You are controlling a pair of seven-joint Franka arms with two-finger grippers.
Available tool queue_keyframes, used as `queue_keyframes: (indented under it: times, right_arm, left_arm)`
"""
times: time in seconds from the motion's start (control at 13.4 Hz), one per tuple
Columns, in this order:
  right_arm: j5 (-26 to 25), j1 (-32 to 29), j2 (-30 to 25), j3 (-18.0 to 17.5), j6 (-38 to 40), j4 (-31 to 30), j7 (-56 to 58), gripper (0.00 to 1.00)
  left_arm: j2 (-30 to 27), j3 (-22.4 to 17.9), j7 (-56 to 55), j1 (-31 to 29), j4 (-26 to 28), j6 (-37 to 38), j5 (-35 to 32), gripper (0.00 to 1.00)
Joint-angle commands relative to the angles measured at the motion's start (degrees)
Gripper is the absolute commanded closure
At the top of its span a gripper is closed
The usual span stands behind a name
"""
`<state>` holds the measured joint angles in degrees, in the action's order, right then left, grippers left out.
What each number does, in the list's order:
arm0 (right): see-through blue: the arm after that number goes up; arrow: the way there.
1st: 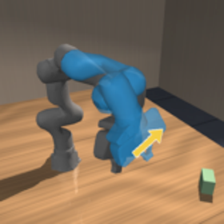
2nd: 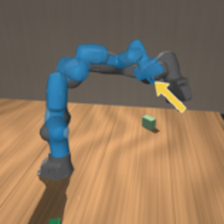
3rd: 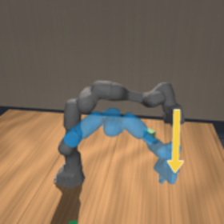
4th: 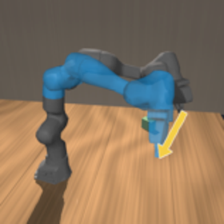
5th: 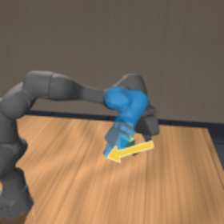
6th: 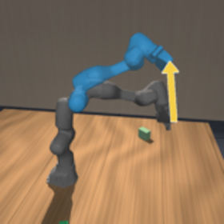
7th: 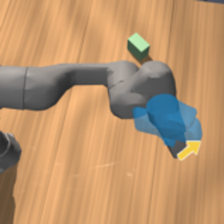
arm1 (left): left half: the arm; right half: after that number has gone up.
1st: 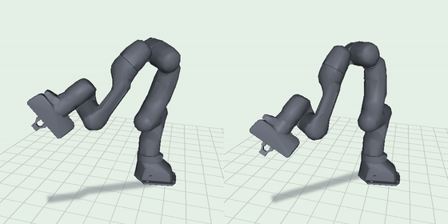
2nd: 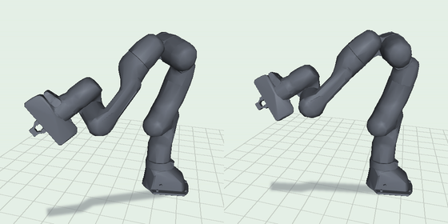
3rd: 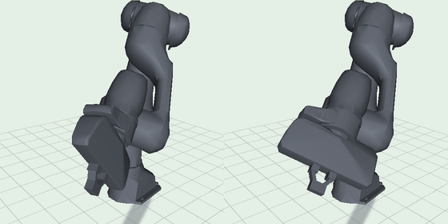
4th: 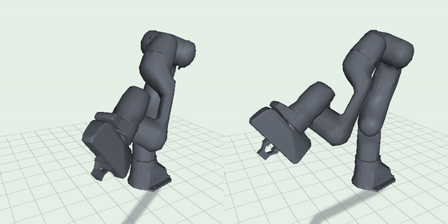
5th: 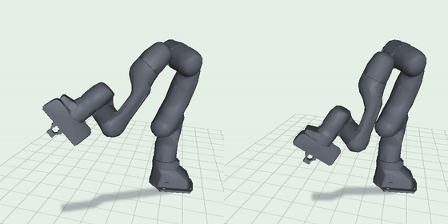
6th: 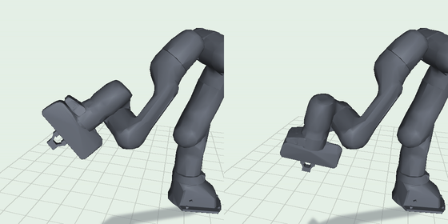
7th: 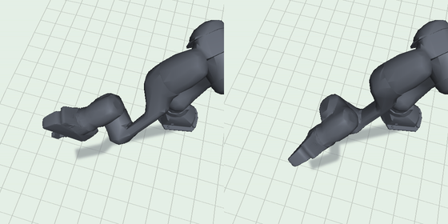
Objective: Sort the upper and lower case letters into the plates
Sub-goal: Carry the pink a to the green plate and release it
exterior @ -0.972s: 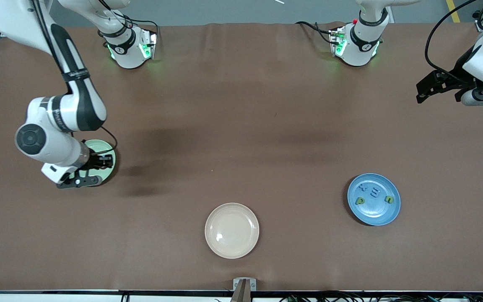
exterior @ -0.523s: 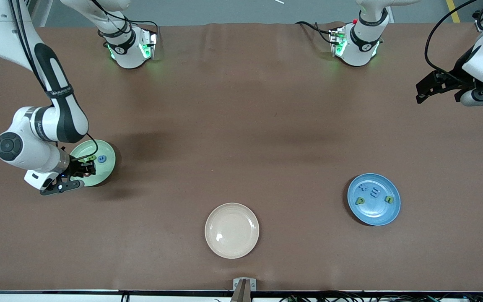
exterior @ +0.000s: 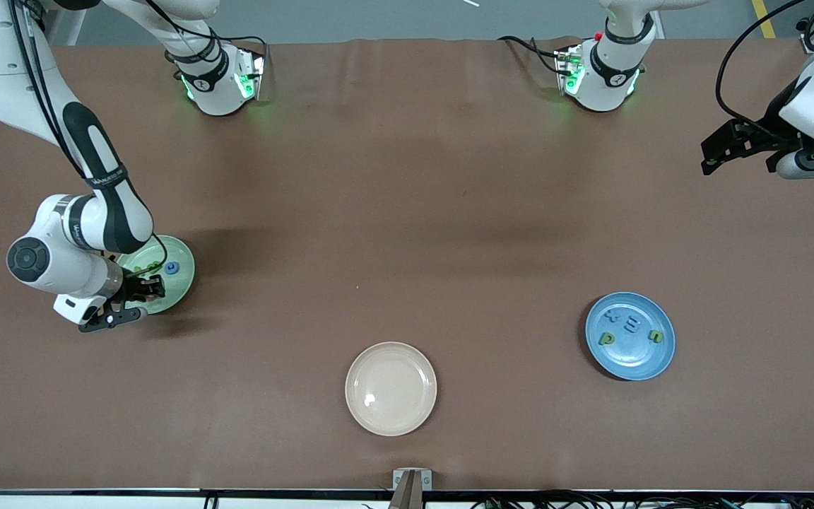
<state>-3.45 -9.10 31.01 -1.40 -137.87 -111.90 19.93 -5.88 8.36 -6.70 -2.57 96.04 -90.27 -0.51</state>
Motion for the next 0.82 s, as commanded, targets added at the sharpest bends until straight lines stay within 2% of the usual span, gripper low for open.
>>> queue_keyframes:
  times: [0.0,0.07,0.15,0.22,0.37,0.6,0.75]
  right_arm:
    - [0.02,-1.54,0.19,-1.23,-0.55,-0.08,0.9,0.72]
    - [0.02,-1.36,0.1,-1.32,-0.21,-0.08,0.82,0.49]
    - [0.19,-1.18,-0.42,-1.32,0.23,-0.08,0.21,0.0]
    - [0.37,-1.01,-1.56,-1.41,1.98,-0.08,0.03,0.0]
    - [0.98,-0.57,-7.16,-1.67,9.08,-0.16,-1.46,0.0]
    - [0.98,3.37,-17.44,-2.2,21.03,-1.04,-14.62,0.0]
    - [3.43,6.27,-23.86,-2.29,26.84,-2.01,-19.29,0.0]
  left_arm:
    - [-0.36,-0.1,0.63,0.11,0.11,-0.78,0.59,0.0]
    - [-0.36,-0.1,0.63,0.11,0.11,-0.78,0.59,0.0]
    - [-0.27,-0.1,0.63,0.11,0.11,-0.87,0.59,0.0]
    - [-0.36,-0.1,0.63,0.11,0.11,-1.04,0.68,0.0]
    - [-0.36,-0.1,0.63,0.11,0.11,-1.13,0.68,0.0]
    - [-0.36,-0.1,0.63,0.02,0.11,-1.13,0.68,0.0]
    - [-0.36,-0.1,0.63,0.02,0.02,-1.13,0.68,0.0]
